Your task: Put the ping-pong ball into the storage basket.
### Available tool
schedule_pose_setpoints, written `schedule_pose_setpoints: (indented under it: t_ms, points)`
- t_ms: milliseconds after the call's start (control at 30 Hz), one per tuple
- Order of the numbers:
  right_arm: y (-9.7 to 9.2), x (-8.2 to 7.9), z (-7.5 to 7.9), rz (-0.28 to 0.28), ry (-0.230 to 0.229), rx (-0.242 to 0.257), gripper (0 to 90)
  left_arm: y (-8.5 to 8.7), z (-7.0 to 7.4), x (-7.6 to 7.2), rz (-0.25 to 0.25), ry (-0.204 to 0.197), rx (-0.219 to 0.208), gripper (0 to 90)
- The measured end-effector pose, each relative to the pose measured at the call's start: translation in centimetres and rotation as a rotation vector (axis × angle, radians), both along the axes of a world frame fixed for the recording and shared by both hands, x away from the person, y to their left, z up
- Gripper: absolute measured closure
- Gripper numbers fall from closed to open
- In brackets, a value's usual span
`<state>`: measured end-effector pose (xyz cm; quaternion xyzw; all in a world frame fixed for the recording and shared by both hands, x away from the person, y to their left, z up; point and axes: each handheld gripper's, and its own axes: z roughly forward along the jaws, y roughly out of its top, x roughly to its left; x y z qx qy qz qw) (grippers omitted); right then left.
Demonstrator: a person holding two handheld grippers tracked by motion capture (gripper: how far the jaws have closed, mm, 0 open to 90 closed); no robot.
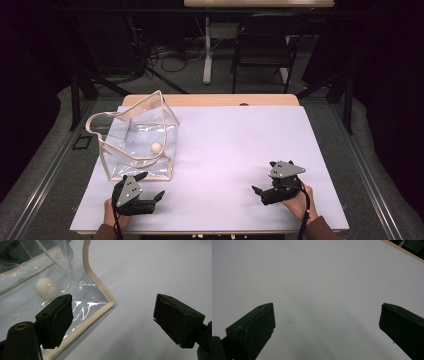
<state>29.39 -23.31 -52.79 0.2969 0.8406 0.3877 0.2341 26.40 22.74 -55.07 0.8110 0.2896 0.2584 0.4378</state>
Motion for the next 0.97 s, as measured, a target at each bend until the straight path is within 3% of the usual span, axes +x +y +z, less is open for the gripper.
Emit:
schedule_pose_setpoints:
  t_ms: [533, 967]
  points:
    - [-1.1, -1.6, -1.1, -0.034, -0.024, 0.017, 0.1, 0.0, 0.0, 0.0, -0.004, 0.001, 0.009, 16.1]
    - [-1.5, -1.8, -1.1, -0.047, -0.037, 0.034, 0.2, 0.0, 0.0, 0.1, -0.004, 0.003, 0.01, 16.1]
